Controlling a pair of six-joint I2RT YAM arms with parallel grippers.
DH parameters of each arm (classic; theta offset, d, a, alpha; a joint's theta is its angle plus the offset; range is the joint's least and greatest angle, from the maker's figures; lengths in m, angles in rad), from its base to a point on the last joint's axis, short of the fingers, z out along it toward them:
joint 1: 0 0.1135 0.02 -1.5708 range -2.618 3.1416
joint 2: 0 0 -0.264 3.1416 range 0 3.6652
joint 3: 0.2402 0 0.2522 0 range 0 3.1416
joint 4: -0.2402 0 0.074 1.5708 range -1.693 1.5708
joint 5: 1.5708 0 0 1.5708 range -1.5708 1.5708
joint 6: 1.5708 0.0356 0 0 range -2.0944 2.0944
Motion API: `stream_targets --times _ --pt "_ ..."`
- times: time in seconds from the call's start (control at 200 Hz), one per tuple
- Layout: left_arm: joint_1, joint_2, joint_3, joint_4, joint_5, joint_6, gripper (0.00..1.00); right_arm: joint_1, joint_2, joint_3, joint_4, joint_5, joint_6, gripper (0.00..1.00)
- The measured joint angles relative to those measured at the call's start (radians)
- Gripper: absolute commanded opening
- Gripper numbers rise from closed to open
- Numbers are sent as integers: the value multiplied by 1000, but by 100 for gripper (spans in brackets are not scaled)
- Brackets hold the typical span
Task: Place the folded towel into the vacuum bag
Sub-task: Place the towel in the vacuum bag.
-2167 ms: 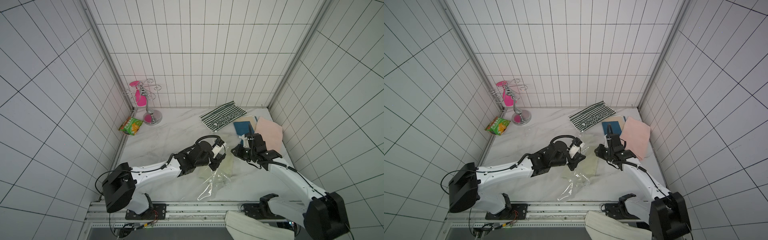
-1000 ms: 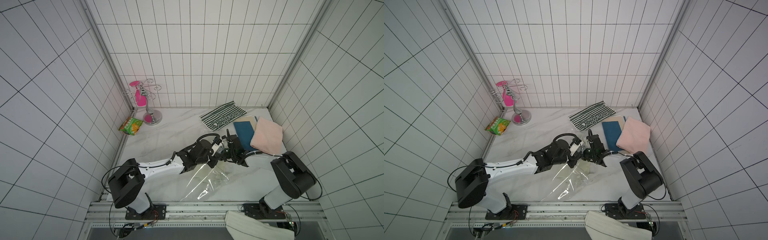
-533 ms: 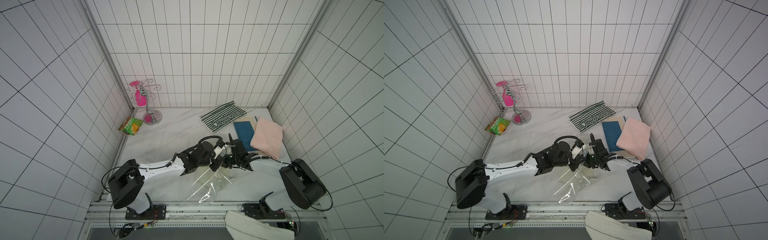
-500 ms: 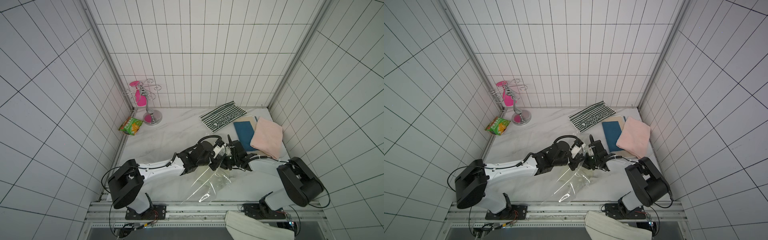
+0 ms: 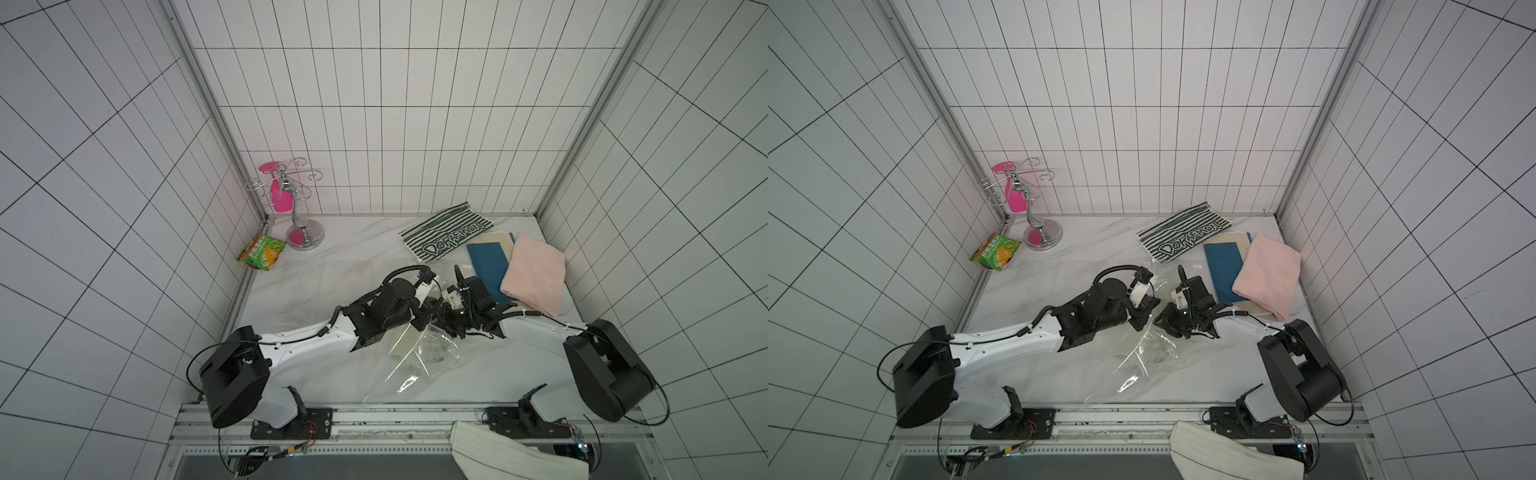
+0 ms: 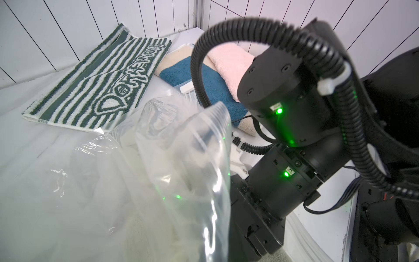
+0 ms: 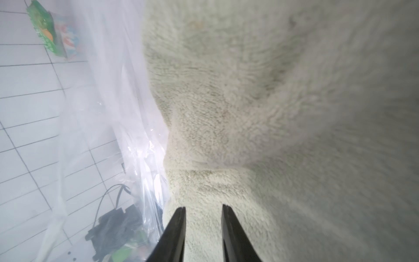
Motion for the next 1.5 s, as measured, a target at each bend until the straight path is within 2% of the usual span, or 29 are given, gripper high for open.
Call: stream_targets --times 0.3,0.43,0.595,0.695,0.775,0.95,1.08,1.175,1.305,1.375,1.425,1.445,1.499 --pt "0 1 0 5 2 2 0 23 102 -10 29 11 14 30" --pt "0 13 1 5 -2 1 0 -4 89 -18 29 2 16 34" --pt "-1 16 6 -4 -18 -9 0 -66 -11 -11 -148 34 -51 37" --pt "-1 15 9 -14 -37 -15 0 -84 -52 19 -269 69 -103 34" --pt "-1 11 9 -21 -46 -17 0 -83 -43 34 -296 79 -120 33" --pt "2 2 12 -40 -71 -12 0 20 47 35 -256 106 -89 32" --pt "19 -3 12 -53 -76 -9 0 93 58 34 -185 105 -35 32" --pt "27 -12 12 -65 -76 -8 0 108 48 34 -175 97 -15 34" --pt "29 -27 13 -88 -75 -8 0 42 -85 37 -294 102 -31 40" --pt "29 -35 13 -96 -74 -8 0 -38 -171 53 -383 111 -57 52" --pt "29 -38 13 -98 -74 -8 0 -96 -216 74 -449 121 -82 54" --pt "29 -39 13 -99 -74 -8 0 -116 -228 82 -471 127 -92 60" --pt "29 -39 13 -103 -71 -8 0 -164 -248 112 -542 151 -121 61"
